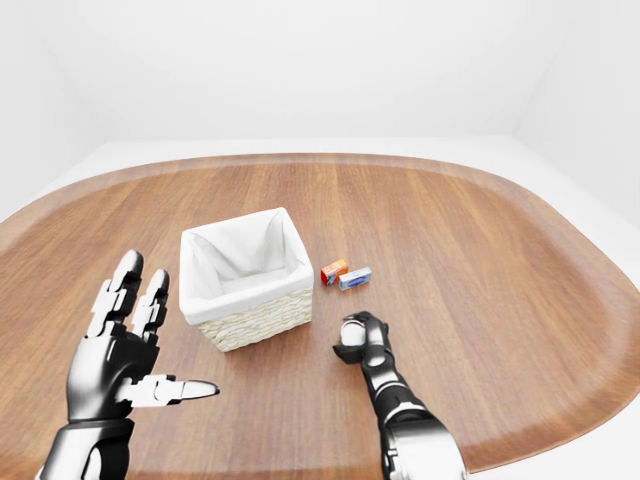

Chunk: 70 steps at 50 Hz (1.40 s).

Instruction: Pick up the alphabet soup and put it in the basket.

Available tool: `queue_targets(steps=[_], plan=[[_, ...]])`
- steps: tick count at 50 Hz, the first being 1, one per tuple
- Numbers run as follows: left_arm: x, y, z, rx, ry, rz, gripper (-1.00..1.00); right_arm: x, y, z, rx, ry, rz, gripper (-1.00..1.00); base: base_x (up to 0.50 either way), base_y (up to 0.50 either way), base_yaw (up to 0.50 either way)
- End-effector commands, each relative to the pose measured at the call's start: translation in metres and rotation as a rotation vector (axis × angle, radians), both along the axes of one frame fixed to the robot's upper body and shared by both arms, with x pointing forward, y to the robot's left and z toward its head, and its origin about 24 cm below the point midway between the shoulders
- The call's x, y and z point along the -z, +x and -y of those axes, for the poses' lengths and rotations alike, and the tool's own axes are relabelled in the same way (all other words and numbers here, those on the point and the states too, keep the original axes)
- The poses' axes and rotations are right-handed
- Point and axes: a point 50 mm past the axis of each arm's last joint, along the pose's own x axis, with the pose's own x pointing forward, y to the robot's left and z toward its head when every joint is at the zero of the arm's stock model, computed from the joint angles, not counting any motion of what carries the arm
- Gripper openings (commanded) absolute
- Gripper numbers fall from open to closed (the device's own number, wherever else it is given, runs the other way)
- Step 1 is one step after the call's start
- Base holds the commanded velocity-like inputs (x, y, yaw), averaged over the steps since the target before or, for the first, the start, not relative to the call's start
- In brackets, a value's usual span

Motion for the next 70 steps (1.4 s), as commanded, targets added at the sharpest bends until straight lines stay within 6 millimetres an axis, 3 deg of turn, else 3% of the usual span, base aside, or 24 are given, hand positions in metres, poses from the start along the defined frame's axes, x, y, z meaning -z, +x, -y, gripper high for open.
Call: queue_targets(steps=[1,37,70], plan=[[-0.001,0.0,0.0,0.001,-0.002,0.003,1.0,0.026,-0.033,0.002,0.022,0.009,-0.121,-1.0,0.0,0.0,0.0],[0.001,0.001,0.0,0.007,-0.002,-0.002,1.0,0.024,-0.031,0.003,0.025,0.032,-0.108,-1.0,0.0,0.0,0.0],[0.002,0.001,0.0,0.006,-0.003,-0.005,1.0,-0.001,-0.008,0.008,0.037,0.17,0.059,-1.0,0.0,0.0,0.0]])
